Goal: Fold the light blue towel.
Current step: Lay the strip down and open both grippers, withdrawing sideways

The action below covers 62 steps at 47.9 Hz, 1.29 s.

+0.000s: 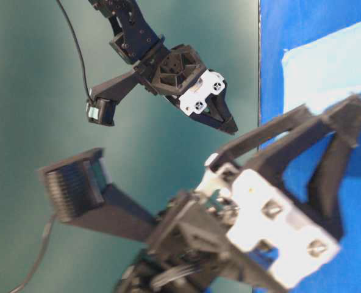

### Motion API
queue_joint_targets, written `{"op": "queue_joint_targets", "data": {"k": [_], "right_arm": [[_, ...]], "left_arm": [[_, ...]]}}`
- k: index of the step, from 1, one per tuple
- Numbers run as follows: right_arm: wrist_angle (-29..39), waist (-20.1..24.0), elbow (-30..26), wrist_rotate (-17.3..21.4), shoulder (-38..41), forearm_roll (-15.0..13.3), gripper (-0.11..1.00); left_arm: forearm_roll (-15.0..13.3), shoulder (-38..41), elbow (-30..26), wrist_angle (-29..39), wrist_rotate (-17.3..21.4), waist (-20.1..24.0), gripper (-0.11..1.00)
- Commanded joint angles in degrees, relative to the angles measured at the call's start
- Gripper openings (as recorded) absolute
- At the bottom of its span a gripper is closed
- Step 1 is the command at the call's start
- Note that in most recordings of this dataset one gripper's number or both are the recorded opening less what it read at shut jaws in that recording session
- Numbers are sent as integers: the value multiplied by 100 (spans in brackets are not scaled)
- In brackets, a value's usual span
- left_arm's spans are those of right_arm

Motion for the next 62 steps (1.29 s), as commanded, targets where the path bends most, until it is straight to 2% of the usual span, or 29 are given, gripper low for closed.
{"op": "queue_joint_targets", "data": {"k": [1,12,23,27,33,46,52,62], "right_arm": [[44,53,-70,0,-237,-9,62],[527,448,220,-9,-1011,-9,62],[633,844,976,105,-2004,0,62],[545,932,1389,176,-2435,79,62],[316,1055,2013,369,-3146,299,62],[-352,1143,3094,747,-4333,422,62],[-492,1143,3296,879,-4447,422,62],[-536,1151,3270,896,-4386,413,63]], "left_arm": [[18,-387,-44,255,18,9,84],[26,-1301,18,1169,26,44,82],[26,-2268,519,1187,343,387,82],[26,-2566,782,1002,404,563,82],[26,-2979,1310,334,422,844,81],[26,-3480,2268,-905,422,1283,81],[18,-3437,2452,-1204,404,1345,81],[26,-3357,2408,-1230,404,1345,81]]}}
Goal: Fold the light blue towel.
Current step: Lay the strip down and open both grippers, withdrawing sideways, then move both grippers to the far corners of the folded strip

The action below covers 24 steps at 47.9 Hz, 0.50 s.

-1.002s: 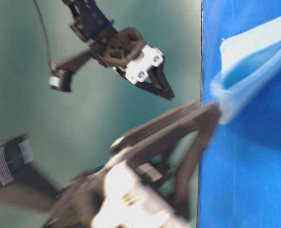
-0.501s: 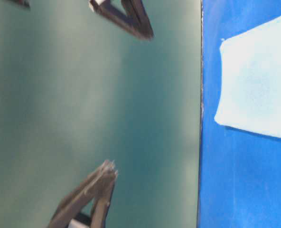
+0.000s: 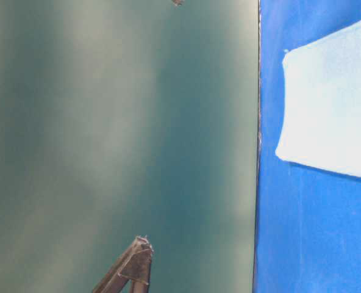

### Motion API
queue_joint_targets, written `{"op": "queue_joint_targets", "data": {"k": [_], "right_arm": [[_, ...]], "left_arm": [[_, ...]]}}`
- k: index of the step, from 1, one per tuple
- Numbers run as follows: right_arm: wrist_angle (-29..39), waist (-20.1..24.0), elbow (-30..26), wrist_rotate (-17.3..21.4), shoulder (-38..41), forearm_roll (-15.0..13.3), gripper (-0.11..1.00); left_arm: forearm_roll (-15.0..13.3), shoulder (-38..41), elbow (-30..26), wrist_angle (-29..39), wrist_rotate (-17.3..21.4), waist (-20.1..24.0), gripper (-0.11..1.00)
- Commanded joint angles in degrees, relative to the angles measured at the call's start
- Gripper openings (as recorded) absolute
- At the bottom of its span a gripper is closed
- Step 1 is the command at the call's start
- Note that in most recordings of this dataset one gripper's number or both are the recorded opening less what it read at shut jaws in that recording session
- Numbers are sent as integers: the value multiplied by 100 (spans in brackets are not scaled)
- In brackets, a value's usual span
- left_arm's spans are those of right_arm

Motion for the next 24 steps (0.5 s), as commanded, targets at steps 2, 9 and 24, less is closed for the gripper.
{"op": "queue_joint_targets", "data": {"k": [2,9,24], "right_arm": [[-70,9,-88,9,9,9,63],[-70,0,-114,9,18,18,63],[97,-747,-650,-62,905,-35,62]], "left_arm": [[9,-9,-97,-53,-9,9,81],[0,-9,-114,-62,-9,26,81],[9,773,-668,-88,18,642,81]]}}
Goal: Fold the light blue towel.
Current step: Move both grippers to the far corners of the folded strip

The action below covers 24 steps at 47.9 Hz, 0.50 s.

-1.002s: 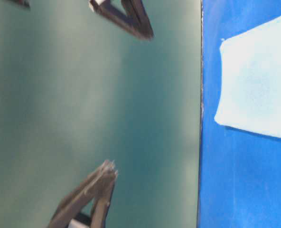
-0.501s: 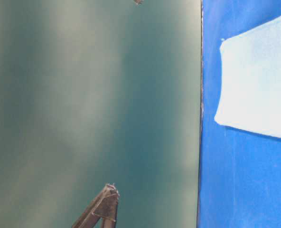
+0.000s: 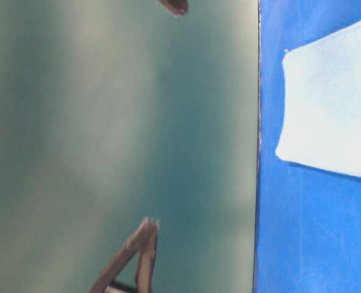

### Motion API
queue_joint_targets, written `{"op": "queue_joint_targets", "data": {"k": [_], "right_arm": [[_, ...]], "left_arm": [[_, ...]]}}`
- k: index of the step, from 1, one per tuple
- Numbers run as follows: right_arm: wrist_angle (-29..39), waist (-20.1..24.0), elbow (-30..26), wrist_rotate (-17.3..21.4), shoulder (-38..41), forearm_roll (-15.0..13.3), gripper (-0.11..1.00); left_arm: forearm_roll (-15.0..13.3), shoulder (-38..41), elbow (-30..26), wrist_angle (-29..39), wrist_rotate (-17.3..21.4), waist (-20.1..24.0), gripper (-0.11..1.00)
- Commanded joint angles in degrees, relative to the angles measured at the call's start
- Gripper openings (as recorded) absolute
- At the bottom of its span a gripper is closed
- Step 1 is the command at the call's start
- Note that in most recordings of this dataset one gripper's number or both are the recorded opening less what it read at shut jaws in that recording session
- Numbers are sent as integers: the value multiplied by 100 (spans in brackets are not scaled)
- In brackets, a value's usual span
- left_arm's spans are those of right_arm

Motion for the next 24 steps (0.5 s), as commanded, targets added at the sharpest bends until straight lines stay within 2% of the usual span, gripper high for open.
{"op": "queue_joint_targets", "data": {"k": [1,12,24], "right_arm": [[35,-308,-325,-18,431,-35,62],[334,-809,-1020,-35,1819,-404,60],[316,-1116,-1521,-44,3015,-527,60]], "left_arm": [[9,343,-369,-44,18,229,81],[9,1740,-1151,-26,18,844,81],[9,2883,-1846,-26,18,1239,81]]}}
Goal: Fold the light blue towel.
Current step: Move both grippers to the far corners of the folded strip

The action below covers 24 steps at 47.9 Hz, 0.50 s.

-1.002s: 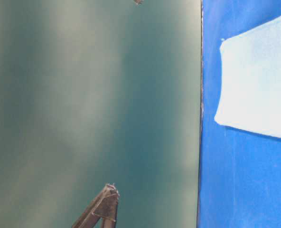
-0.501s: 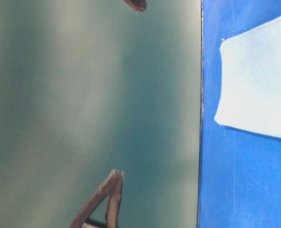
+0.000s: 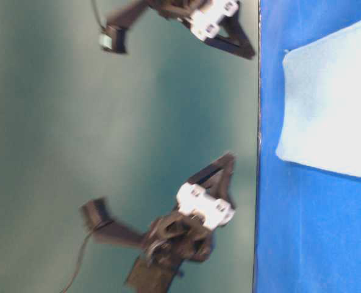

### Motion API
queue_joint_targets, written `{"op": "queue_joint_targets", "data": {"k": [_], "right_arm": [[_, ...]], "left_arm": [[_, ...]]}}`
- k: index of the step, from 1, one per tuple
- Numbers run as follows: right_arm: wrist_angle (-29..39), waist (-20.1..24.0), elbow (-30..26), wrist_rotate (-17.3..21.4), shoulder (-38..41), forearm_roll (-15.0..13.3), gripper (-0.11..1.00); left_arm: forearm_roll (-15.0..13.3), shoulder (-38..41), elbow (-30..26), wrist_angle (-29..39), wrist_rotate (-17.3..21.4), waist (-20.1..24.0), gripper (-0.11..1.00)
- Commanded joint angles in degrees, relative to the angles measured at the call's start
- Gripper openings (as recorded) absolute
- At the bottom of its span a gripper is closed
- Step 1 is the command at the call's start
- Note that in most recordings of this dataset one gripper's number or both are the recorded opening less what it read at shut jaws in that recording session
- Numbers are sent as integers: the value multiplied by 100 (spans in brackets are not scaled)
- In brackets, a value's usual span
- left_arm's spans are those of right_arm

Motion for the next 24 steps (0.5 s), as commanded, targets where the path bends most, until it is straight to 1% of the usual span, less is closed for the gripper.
{"op": "queue_joint_targets", "data": {"k": [1,12,17,24], "right_arm": [[-70,-62,-246,0,316,-26,60],[-439,-176,-316,0,923,-35,60],[-519,-246,-325,0,1055,-35,60],[-536,-316,-343,0,1151,-35,60]], "left_arm": [[9,202,-290,-26,0,97,81],[9,861,-642,-53,0,211,81],[9,1090,-756,-53,0,211,81],[9,1266,-773,-18,0,229,79]]}}
